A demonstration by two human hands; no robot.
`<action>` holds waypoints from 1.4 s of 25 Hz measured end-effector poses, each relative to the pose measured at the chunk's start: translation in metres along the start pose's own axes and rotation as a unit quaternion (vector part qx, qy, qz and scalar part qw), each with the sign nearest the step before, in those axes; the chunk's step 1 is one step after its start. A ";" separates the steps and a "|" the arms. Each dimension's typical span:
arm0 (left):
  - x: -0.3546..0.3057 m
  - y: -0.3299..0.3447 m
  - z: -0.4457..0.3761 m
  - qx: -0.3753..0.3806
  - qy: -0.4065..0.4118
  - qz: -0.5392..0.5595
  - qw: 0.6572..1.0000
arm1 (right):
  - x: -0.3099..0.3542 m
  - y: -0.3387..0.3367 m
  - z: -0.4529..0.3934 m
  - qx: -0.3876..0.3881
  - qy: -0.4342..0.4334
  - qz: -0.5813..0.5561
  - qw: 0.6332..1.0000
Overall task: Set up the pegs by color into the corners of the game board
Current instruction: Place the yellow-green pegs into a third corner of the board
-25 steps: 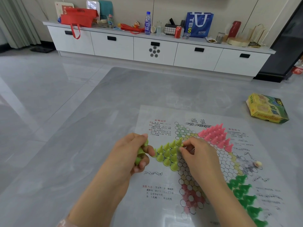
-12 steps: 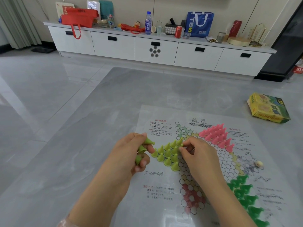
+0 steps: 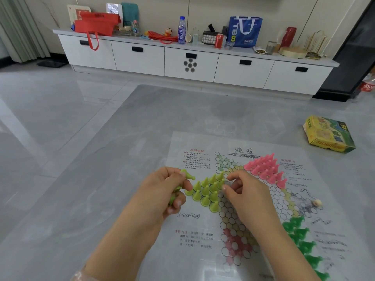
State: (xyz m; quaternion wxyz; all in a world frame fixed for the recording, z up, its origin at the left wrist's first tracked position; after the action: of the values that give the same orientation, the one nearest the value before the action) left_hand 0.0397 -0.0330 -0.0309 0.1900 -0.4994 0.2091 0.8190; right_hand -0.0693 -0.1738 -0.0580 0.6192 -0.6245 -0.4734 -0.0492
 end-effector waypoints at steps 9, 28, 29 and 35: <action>0.006 0.012 0.005 0.074 -0.029 0.035 0.996 | 0.037 -0.032 0.017 0.029 -0.048 -0.220 0.974; 0.012 0.020 -0.002 0.058 -0.084 0.126 0.987 | 0.022 -0.039 0.009 -0.034 -0.014 -0.208 0.977; 0.011 0.017 -0.003 0.050 -0.076 0.126 0.988 | 0.017 -0.039 0.008 -0.043 -0.004 -0.187 0.981; 0.007 0.008 -0.003 0.020 -0.012 0.058 0.998 | 0.009 -0.029 0.009 -0.027 0.002 -0.065 0.998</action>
State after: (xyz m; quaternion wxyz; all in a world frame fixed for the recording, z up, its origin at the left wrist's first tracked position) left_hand 0.0349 -0.0409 -0.0374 0.1552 -0.4725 0.2516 0.8303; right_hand -0.0879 -0.1682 -0.0329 0.5988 -0.6087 -0.5101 -0.1033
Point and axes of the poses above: each hand's wrist, its own z-axis away from the middle knuckle, its own y-axis out of the palm, x = y × z, the point moved 3 cm from there along -z, towards the middle knuckle, and after that the axes turned 9 degrees about -x, right-handed, at the moved point
